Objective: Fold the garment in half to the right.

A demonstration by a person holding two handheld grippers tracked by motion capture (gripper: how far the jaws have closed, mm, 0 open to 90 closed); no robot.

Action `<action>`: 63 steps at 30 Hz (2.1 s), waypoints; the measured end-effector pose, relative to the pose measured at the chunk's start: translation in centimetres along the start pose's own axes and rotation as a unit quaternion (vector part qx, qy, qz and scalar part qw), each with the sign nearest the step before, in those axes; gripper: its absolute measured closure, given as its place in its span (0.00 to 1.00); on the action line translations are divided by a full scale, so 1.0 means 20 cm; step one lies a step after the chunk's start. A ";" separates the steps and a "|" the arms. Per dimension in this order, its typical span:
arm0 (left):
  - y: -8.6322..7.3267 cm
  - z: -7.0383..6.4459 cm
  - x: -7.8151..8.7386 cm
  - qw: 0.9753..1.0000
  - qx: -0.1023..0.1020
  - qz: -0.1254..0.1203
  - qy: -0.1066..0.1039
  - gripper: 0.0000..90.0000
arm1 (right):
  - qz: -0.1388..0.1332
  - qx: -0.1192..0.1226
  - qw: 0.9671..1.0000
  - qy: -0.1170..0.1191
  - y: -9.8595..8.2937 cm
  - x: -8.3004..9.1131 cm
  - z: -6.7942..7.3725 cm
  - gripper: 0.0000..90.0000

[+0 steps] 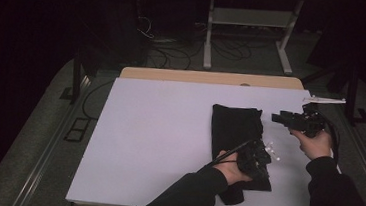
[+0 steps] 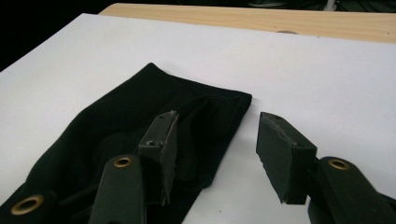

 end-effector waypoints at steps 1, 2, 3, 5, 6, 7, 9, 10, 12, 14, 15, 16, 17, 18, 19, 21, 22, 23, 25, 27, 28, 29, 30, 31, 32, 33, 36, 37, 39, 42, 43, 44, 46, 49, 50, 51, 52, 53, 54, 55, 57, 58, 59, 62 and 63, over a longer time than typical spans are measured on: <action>0.00 0.00 0.01 1.000 -0.003 -0.006 0.003 0.90 | -0.001 0.002 1.000 0.001 0.00 0.00 0.00 0.52; 0.00 0.00 0.01 1.000 -0.002 -0.010 -0.001 0.89 | -0.002 0.002 1.000 0.002 0.00 0.00 0.01 0.52; 0.01 0.00 0.02 1.000 -0.006 -0.014 -0.001 0.87 | -0.003 0.003 1.000 0.003 0.00 0.00 0.01 0.51; 0.01 0.00 0.03 1.000 -0.003 -0.026 -0.008 0.82 | -0.003 0.002 1.000 0.003 0.01 0.00 0.02 0.50; 0.01 -0.01 0.04 0.999 0.000 -0.036 -0.006 0.79 | -0.002 0.002 1.000 0.002 0.01 0.00 0.02 0.50; 0.01 -0.01 0.04 0.999 -0.004 -0.039 -0.008 0.75 | -0.002 0.003 1.000 0.002 0.00 0.00 0.02 0.49; 0.02 -0.02 0.05 0.999 -0.003 -0.046 -0.010 0.72 | -0.002 0.003 1.000 0.002 0.00 0.00 0.02 0.48; 0.02 -0.02 0.06 0.999 -0.002 -0.045 -0.004 0.68 | -0.003 0.004 1.000 0.002 0.00 0.00 0.01 0.47; 0.02 -0.01 0.08 0.999 -0.007 -0.046 0.006 0.63 | -0.005 0.004 1.000 0.002 0.00 0.01 0.02 0.45; 0.01 -0.01 0.10 0.998 -0.001 -0.054 0.009 0.57 | -0.006 0.004 1.000 0.003 0.00 0.01 0.02 0.44; 0.01 -0.01 0.11 0.998 0.001 -0.059 0.013 0.54 | -0.007 0.005 1.000 0.002 0.00 0.01 0.02 0.43; 0.01 -0.01 0.12 0.998 0.001 -0.064 0.013 0.52 | -0.007 0.004 1.000 0.004 0.00 0.01 0.02 0.41; 0.01 -0.01 0.14 0.997 0.002 -0.069 0.016 0.50 | -0.007 0.005 1.000 0.006 0.00 0.01 0.02 0.41; 0.01 -0.01 0.15 0.997 0.000 -0.074 0.014 0.48 | -0.008 0.006 1.000 0.006 0.00 0.01 0.02 0.40; 0.01 -0.01 0.16 0.997 0.001 -0.080 0.013 0.45 | -0.009 0.007 1.000 0.008 0.00 0.01 0.02 0.38; 0.00 0.00 0.19 0.996 0.002 -0.091 0.009 0.42 | -0.010 0.006 1.000 0.009 0.01 0.01 0.03 0.35; 0.00 0.00 0.20 0.995 0.001 -0.095 0.009 0.39 | -0.013 0.006 1.000 0.009 0.01 0.01 0.03 0.32; 0.00 0.00 0.21 0.995 0.005 -0.102 0.007 0.37 | -0.014 0.008 1.000 0.011 0.01 0.01 0.03 0.30; -0.01 0.01 0.24 0.994 0.008 -0.110 0.007 0.32 | -0.015 0.011 1.000 0.011 0.01 0.02 0.04 0.24; -0.02 0.02 0.26 0.993 0.015 -0.116 0.007 0.26 | -0.014 0.012 1.000 0.010 0.01 0.02 0.04 0.18; -0.03 0.03 0.27 0.993 0.016 -0.117 0.007 0.23 | -0.014 0.013 1.000 0.010 0.01 0.02 0.04 0.16; -0.03 0.03 0.28 0.992 0.023 -0.121 0.007 0.20 | -0.015 0.014 1.000 0.011 0.01 0.02 0.05 0.15; -0.04 0.03 0.28 0.992 0.025 -0.123 0.010 0.18 | -0.017 0.014 1.000 0.012 0.01 0.03 0.05 0.15; -0.05 0.04 0.30 0.992 0.025 -0.123 0.011 0.16 | -0.018 0.016 1.000 0.011 0.00 0.03 0.05 0.14; -0.05 0.04 0.31 0.992 0.029 -0.126 0.011 0.15 | -0.018 0.017 1.000 0.010 0.00 0.03 0.05 0.13; -0.06 0.05 0.32 0.991 0.029 -0.127 0.012 0.13 | -0.017 0.017 1.000 0.010 0.00 0.03 0.05 0.10; -0.08 0.06 0.34 0.990 0.034 -0.133 0.017 0.05 | -0.015 0.020 1.000 0.009 0.00 0.04 0.06 0.01; -0.09 0.06 0.35 0.990 0.037 -0.135 0.020 0.02 | -0.015 0.022 1.000 0.007 0.00 0.04 0.07 0.00; -0.11 0.07 0.37 0.989 0.038 -0.140 0.025 0.00 | -0.013 0.023 1.000 0.009 0.00 0.04 0.08 0.00; -0.13 0.07 0.40 0.988 0.039 -0.147 0.029 0.00 | -0.012 0.031 0.999 0.007 0.00 0.04 0.09 0.00; -0.14 0.07 0.41 0.987 0.039 -0.150 0.032 0.00 | -0.013 0.032 0.999 0.007 -0.01 0.04 0.09 0.00; -0.15 0.07 0.42 0.987 0.039 -0.152 0.035 0.00 | -0.013 0.033 0.999 0.008 -0.01 0.04 0.10 0.00; -0.17 0.07 0.45 0.986 0.042 -0.159 0.040 0.00 | -0.011 0.034 0.999 0.007 -0.01 0.05 0.10 0.00; -0.20 0.07 0.48 0.985 0.042 -0.161 0.049 0.00 | -0.011 0.035 0.999 0.006 -0.01 0.05 0.11 0.00; -0.21 0.07 0.49 0.984 0.043 -0.164 0.051 0.00 | -0.011 0.035 0.999 0.007 -0.02 0.05 0.11 0.00; -0.21 0.07 0.51 0.984 0.044 -0.166 0.055 0.00 | -0.011 0.035 0.999 0.008 -0.02 0.06 0.11 0.00; -0.22 0.07 0.52 0.983 0.043 -0.168 0.058 0.00 | -0.011 0.034 0.999 0.008 -0.02 0.06 0.12 0.00; -0.23 0.08 0.53 0.983 0.045 -0.170 0.060 0.00 | -0.012 0.037 0.999 0.007 -0.02 0.06 0.12 0.00; -0.24 0.08 0.54 0.982 0.046 -0.173 0.063 0.00 | -0.012 0.036 0.999 0.007 -0.02 0.06 0.12 0.00; -0.25 0.08 0.55 0.981 0.047 -0.174 0.064 0.00 | -0.012 0.036 0.999 0.008 -0.03 0.07 0.12 0.00; -0.27 0.08 0.57 0.981 0.049 -0.176 0.068 0.00 | -0.014 0.038 0.999 0.008 -0.03 0.07 0.12 0.00; -0.28 0.08 0.57 0.980 0.050 -0.178 0.070 0.00 | -0.016 0.039 0.999 0.007 -0.03 0.07 0.13 0.00; -0.29 0.08 0.58 0.980 0.050 -0.180 0.072 0.00 | -0.015 0.039 0.999 0.008 -0.03 0.08 0.13 0.00; -0.32 0.08 0.61 0.978 0.055 -0.185 0.077 0.00 | -0.018 0.042 0.999 0.006 -0.03 0.09 0.13 0.00; -0.33 0.08 0.62 0.978 0.056 -0.186 0.080 0.00 | -0.016 0.042 0.999 0.007 -0.04 0.09 0.13 0.00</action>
Point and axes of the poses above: each handheld gripper's, and its own axes: x roughly backward along the jaws, y roughly out of its top, z roughly to its left, the point moved 1 cm from there along -x, roughly forward along the jaws, and after that the axes turned 9 degrees about -y, right-handed, at the moved point
